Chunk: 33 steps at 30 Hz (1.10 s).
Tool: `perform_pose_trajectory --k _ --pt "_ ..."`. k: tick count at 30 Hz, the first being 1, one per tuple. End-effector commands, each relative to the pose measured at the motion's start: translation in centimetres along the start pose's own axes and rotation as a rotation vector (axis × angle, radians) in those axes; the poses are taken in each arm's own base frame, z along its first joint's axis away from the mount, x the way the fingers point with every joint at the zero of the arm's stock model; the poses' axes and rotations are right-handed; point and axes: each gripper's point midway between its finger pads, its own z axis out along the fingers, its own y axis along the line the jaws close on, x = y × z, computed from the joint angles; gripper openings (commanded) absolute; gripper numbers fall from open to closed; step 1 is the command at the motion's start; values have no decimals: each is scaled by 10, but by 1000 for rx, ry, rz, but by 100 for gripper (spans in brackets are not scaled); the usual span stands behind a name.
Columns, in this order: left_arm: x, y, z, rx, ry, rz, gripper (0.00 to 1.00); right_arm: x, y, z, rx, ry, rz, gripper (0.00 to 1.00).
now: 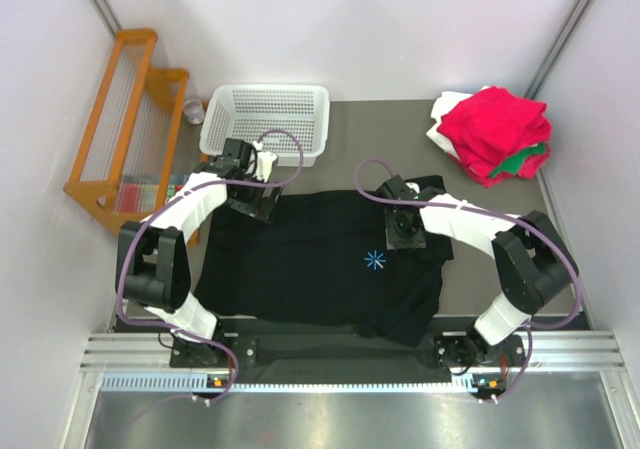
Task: Fold and stack the t-shirts
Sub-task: Fold the tshirt
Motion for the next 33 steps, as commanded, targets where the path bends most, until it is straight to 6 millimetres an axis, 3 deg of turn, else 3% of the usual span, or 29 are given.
perform_pose_trajectory --k 1,12,26,28,33 --pt "-15 4 -16 -25 -57 19 99 -11 -9 6 10 -25 34 43" --pt "-17 4 -15 -26 -60 19 99 -15 -20 14 21 -14 51 40" --pt "-17 5 -13 -29 -58 22 99 1 -19 29 15 35 45 35" --pt "-16 5 -14 -30 -56 20 99 3 -19 33 19 43 40 31" --pt "-15 7 -15 -41 -57 25 99 2 -18 34 15 48 43 5"
